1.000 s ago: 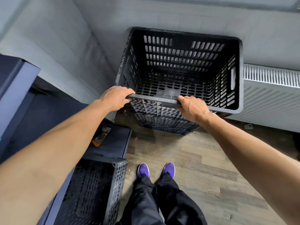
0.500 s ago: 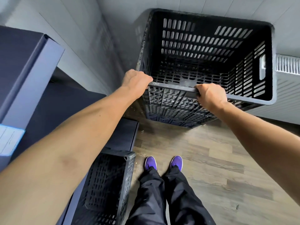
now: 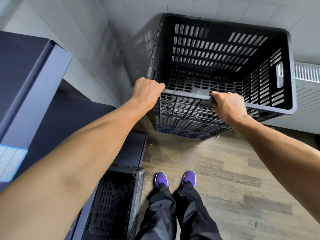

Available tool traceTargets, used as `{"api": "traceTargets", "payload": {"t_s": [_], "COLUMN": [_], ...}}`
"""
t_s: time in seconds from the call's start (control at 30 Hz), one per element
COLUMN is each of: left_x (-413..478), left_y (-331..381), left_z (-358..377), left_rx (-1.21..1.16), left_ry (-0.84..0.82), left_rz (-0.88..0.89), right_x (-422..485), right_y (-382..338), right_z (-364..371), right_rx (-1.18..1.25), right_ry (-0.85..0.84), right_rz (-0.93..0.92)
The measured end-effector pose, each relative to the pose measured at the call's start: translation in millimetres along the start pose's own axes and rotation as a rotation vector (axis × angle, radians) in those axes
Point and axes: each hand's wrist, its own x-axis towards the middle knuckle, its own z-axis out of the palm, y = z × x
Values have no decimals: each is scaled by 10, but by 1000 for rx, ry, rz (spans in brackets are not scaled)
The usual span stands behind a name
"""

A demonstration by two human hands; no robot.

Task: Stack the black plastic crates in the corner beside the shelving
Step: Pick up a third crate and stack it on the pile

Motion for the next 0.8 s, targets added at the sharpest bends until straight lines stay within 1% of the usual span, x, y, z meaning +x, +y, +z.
{"api": "traceTargets", "payload": {"t_s": [0.2, 0.4, 0.47, 0.63, 0.73, 0.8], "left_x": [-36, 127, 172, 39, -5, 9], "left_y": [-30, -59, -54, 31, 28, 36], "left_z": [33, -37, -73, -56, 78, 119], "left_rx": [7, -5, -47, -57, -142, -107], "left_ry": [31, 80, 63, -22, -42, -49], "left_rz": [20, -25, -55, -104, -207, -187], "right_x": [-27, 141, 176, 7, -54, -64], "right_y": [-13, 67, 92, 39, 59, 183], "right_z": [22, -17, -53, -11, 21, 11], "right_rx": [-29, -29, -21, -21, 35, 78], "right_ry": [-17, 17, -1, -28, -37, -60], "right_rz": [-20, -16, -10, -26, -29, -14]}}
